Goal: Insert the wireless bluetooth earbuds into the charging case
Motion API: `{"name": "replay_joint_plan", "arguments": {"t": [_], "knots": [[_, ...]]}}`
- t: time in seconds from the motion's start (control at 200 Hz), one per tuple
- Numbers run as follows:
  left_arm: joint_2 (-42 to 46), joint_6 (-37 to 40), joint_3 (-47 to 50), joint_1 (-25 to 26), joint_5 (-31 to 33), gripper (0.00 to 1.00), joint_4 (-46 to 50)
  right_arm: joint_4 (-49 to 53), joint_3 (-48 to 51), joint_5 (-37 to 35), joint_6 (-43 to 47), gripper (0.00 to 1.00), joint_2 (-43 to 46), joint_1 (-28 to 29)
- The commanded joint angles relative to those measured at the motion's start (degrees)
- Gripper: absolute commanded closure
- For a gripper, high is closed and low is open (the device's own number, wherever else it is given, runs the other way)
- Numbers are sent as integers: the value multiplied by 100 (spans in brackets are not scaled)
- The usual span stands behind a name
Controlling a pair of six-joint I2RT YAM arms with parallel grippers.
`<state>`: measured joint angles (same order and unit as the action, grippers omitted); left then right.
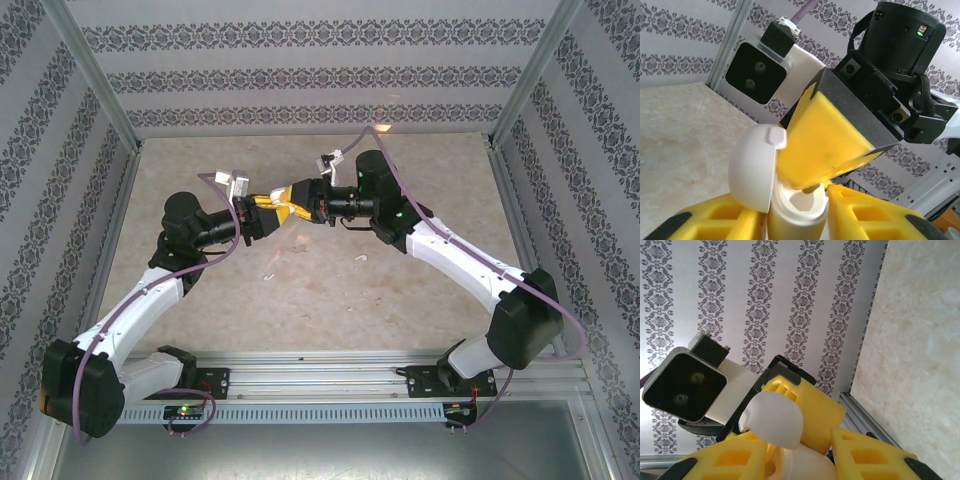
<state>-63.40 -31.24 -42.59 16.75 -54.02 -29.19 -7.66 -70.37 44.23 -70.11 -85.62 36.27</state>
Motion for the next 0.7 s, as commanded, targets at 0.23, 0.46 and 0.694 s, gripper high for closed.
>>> {"name": "replay_joint_plan", "arguments": {"t": [0.23, 0.46, 0.694], "knots": [[-41, 346, -100, 4, -284, 58, 242, -56, -241, 52, 121, 80, -89, 99], [-2, 409, -18, 3, -348, 63, 183, -45, -282, 39, 135, 80, -92, 98], [125, 465, 60, 4, -371, 61, 123, -20, -234, 52, 172, 80, -42, 99]]}}
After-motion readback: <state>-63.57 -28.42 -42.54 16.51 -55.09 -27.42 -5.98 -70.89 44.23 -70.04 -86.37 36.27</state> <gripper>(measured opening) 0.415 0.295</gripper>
